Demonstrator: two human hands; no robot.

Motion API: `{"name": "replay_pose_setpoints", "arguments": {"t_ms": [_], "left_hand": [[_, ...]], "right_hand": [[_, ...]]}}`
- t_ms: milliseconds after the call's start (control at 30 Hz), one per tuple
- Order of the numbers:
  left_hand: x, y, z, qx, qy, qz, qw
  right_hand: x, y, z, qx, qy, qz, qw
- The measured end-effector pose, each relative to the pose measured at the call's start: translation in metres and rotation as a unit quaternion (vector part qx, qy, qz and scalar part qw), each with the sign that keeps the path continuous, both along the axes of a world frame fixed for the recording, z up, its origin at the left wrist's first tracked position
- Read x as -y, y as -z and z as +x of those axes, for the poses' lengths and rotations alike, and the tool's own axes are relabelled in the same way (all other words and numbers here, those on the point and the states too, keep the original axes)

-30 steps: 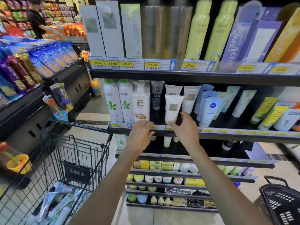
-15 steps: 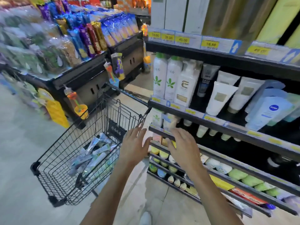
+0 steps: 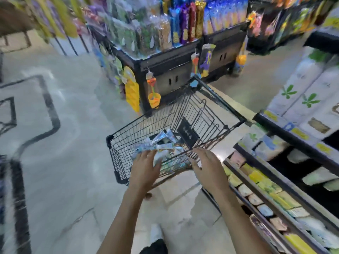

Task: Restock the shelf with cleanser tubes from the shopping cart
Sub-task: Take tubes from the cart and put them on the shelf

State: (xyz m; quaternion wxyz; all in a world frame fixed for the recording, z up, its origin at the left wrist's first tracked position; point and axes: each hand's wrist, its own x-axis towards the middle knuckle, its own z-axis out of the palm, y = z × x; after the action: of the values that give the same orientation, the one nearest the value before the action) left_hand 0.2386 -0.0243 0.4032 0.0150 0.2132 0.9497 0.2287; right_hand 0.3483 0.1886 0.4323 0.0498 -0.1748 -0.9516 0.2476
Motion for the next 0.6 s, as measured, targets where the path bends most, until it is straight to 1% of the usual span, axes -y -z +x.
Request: {"name": "replay_pose_setpoints", "arguments": {"t_ms": [100,333,433,600], "left_hand": [[0.028,0.004,-0.028,0.01,-0.015,0.019,1.0],[0.059,0.032,-0.081,0.038,0.002,0.021,0.999],[0.065,0.048,-0.096,0.077,-0.002,-0.01,0.997],[0.061,0.073,-0.124,0.126,-0.005,-0.027,0.992]], "right_hand": [[0.025,0.002,-0.033,0.013,-0.007,-0.017,1.0],[0.06,0.018,-0.094,0.068,-0.02,-0.033,0.997],[0.063,0.028,-0.112,0.083,-0.02,-0.033,0.996],[0.054,0.044,-0.145,0.11,-0.017,-0.033,0.993]]}}
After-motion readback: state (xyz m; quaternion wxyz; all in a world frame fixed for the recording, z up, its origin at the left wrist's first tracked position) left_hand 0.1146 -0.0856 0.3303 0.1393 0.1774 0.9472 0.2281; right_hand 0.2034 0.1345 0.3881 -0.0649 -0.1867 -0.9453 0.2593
